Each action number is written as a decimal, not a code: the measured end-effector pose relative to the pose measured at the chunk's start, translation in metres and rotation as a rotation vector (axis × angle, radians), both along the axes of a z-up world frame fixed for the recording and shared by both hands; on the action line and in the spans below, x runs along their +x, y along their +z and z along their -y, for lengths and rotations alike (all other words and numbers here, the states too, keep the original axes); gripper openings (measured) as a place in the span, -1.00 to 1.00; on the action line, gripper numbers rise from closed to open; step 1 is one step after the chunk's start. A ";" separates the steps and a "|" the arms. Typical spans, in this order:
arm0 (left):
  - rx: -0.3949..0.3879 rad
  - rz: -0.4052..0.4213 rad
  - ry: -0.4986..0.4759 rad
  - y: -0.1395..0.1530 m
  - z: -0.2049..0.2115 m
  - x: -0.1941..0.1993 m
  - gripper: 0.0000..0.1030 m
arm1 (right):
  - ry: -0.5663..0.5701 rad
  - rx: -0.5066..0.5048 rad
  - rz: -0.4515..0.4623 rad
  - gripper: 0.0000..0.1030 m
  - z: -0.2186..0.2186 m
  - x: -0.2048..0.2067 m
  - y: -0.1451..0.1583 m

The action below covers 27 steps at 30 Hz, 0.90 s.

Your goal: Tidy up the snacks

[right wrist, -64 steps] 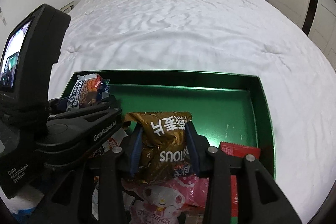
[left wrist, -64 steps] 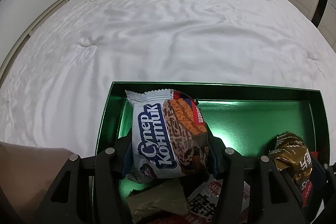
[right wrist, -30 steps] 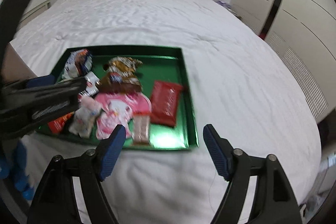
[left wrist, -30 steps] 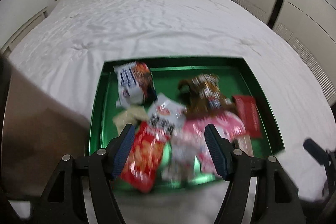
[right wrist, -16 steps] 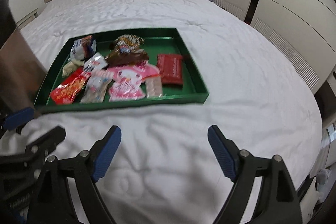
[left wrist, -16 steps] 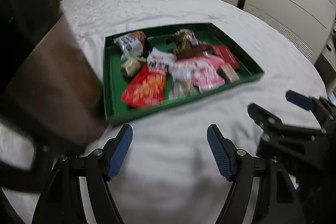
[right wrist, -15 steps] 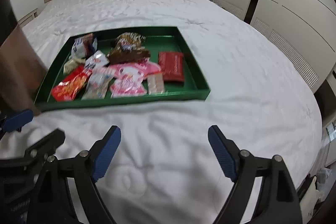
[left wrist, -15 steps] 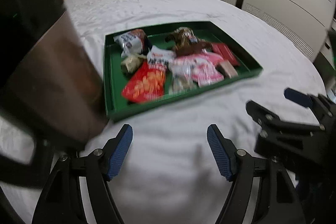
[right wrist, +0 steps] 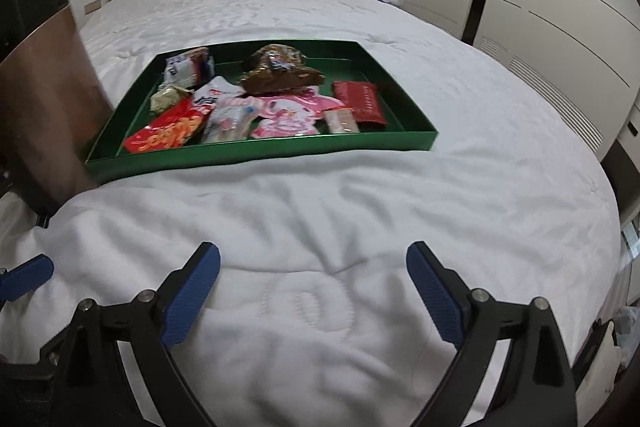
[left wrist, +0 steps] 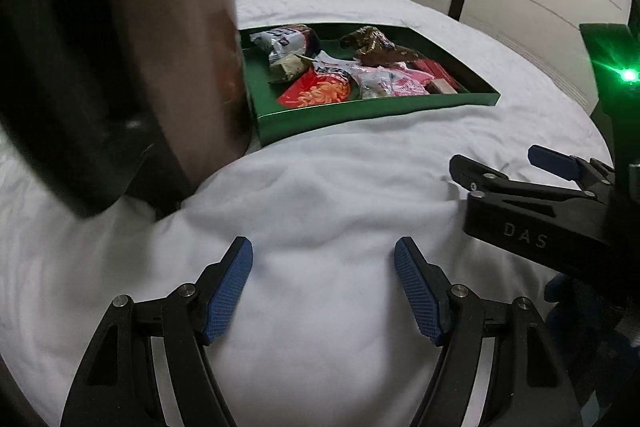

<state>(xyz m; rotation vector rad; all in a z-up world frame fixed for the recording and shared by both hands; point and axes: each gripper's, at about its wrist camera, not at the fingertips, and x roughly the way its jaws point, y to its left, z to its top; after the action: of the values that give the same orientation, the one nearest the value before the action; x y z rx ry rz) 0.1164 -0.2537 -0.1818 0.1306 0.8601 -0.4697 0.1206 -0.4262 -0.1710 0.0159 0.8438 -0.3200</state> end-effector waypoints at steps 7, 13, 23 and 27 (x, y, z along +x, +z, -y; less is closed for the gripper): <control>-0.044 0.010 0.071 0.000 -0.018 -0.005 0.32 | 0.027 -0.014 0.058 1.00 -0.006 -0.002 0.004; -0.047 0.028 0.110 0.006 -0.018 -0.010 0.32 | 0.072 -0.020 0.092 1.00 -0.012 -0.012 0.009; -0.023 0.106 0.210 0.036 -0.022 -0.018 0.56 | 0.153 -0.038 0.143 1.00 -0.013 -0.030 0.039; 0.011 0.138 0.240 0.047 -0.021 -0.020 0.56 | 0.178 -0.058 0.144 1.00 -0.014 -0.030 0.048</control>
<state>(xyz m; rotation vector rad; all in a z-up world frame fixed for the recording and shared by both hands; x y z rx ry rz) 0.0966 -0.2325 -0.1351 0.0672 0.7317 -0.2284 0.0908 -0.4123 -0.1226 -0.0893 0.6872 -0.1731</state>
